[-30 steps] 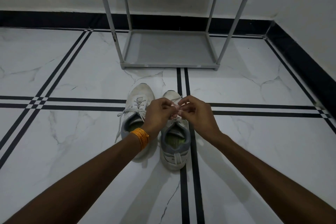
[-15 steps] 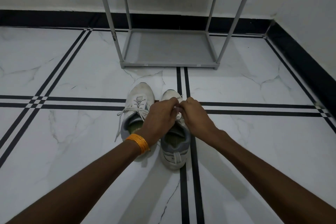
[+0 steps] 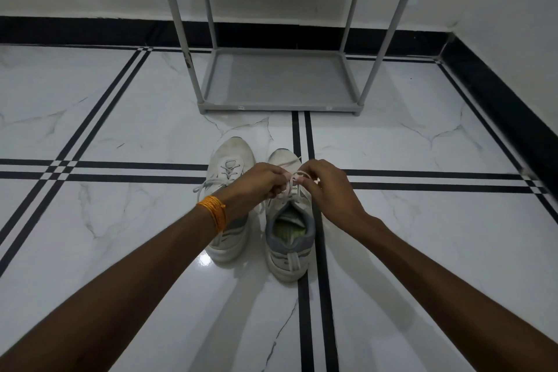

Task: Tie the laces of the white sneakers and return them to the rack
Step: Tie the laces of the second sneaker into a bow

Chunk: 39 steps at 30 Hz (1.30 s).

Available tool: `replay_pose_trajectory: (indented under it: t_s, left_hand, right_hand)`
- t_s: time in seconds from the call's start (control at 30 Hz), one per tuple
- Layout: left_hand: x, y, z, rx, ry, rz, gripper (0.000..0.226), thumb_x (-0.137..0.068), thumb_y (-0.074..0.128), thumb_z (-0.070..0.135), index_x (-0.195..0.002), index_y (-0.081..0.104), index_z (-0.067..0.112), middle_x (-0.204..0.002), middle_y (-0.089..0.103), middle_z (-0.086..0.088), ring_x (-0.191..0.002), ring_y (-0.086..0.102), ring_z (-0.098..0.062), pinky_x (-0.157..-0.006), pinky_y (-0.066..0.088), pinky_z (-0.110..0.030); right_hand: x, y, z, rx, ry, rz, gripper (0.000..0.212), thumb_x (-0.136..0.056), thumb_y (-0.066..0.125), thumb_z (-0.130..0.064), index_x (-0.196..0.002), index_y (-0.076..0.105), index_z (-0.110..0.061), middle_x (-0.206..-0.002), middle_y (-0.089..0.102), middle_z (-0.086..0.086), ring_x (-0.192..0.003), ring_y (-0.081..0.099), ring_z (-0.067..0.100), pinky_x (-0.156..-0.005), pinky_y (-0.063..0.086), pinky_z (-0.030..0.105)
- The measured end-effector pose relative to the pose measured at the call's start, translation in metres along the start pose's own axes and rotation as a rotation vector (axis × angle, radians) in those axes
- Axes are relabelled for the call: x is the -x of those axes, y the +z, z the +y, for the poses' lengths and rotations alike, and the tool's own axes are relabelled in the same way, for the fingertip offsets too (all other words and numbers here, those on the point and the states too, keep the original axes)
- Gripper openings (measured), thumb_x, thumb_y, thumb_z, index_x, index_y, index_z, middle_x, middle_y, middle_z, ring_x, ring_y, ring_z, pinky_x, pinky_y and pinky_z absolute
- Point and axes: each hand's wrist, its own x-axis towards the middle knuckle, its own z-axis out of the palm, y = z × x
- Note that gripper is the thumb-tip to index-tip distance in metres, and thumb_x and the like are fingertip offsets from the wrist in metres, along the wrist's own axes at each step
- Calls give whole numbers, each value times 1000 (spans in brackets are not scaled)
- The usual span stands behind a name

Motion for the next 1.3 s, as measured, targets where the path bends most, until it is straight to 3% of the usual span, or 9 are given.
replay_pose_trajectory:
  t_s: [0.13, 0.33, 0.47, 0.6, 0.67, 0.77, 0.97, 1.13, 1.3]
  left_hand:
    - [0, -3, -2, 88, -22, 33, 18, -95, 55, 9, -85, 70, 5, -67, 57, -6, -61, 48, -12, -59, 40, -22]
    - [0, -1, -2, 14, 42, -18, 15, -92, 60, 11, -81, 71, 7, -67, 60, -4, -61, 52, -10, -58, 43, -19]
    - [3, -7, 1, -5, 71, -18, 16, -93, 60, 10, -94, 72, 0, -73, 67, -7, -63, 58, -8, -59, 48, -15]
    - [4, -16, 2, -10, 86, 63, 17, -90, 60, 3, -101, 72, -2, -77, 69, -10, -67, 59, -12, -60, 48, -17]
    - [3, -26, -3, -193, 127, 152, 17, -88, 62, 4, -99, 75, 4, -81, 73, -8, -73, 64, -16, -66, 51, -22]
    - [3, -40, -15, -772, 264, 254, 21, -83, 62, 6, -95, 78, 12, -89, 75, -5, -78, 65, -18, -70, 49, -22]
    - [1, -23, -20, -1323, 335, 162, 19, -77, 59, 3, -92, 71, 6, -93, 72, -15, -86, 65, -31, -74, 49, -34]
    - [3, -11, -23, -1442, 304, 162, 15, -78, 57, 1, -91, 64, 0, -97, 66, -23, -90, 62, -40, -66, 37, -35]
    - [1, -21, -34, -1263, 323, 194, 12, -79, 55, 4, -90, 62, 5, -93, 68, -17, -84, 61, -33, -65, 36, -31]
  right_hand:
    - [1, -9, -1, 34, -88, 47, 33, -81, 74, -28, -111, 64, -18, -110, 59, 0, -102, 50, 13, -83, 45, 24]
    - [-8, -17, -16, 24, -123, 1, 7, -84, 73, -22, -85, 71, -15, -77, 69, -3, -67, 55, 7, -64, 42, 20]
    - [-10, -22, -15, -67, -41, -22, 4, -84, 73, -19, -85, 71, -15, -73, 67, -7, -64, 56, 2, -60, 40, 9]
    - [-7, -27, -10, -26, -51, -72, 4, -86, 70, -17, -89, 68, -15, -75, 64, -8, -66, 55, 3, -59, 40, 11]
    - [-3, -32, 1, 73, -85, -96, 4, -90, 65, -13, -91, 68, -13, -79, 65, -4, -67, 54, 5, -61, 38, 12]
    - [6, -34, 28, 277, -122, -176, 11, -92, 59, -12, -93, 69, -8, -87, 67, 7, -78, 60, 20, -68, 44, 27]
    - [24, -19, 51, 436, -116, -285, 14, -93, 57, -14, -93, 70, -7, -92, 67, 11, -85, 59, 26, -70, 41, 31]
    - [20, -21, 51, 455, -94, -275, 12, -92, 56, -11, -93, 68, -7, -92, 67, 10, -85, 60, 26, -70, 40, 30]
    - [26, -15, 60, 388, -47, -239, 10, -90, 55, -10, -84, 62, -10, -86, 64, 8, -81, 56, 24, -66, 40, 32]
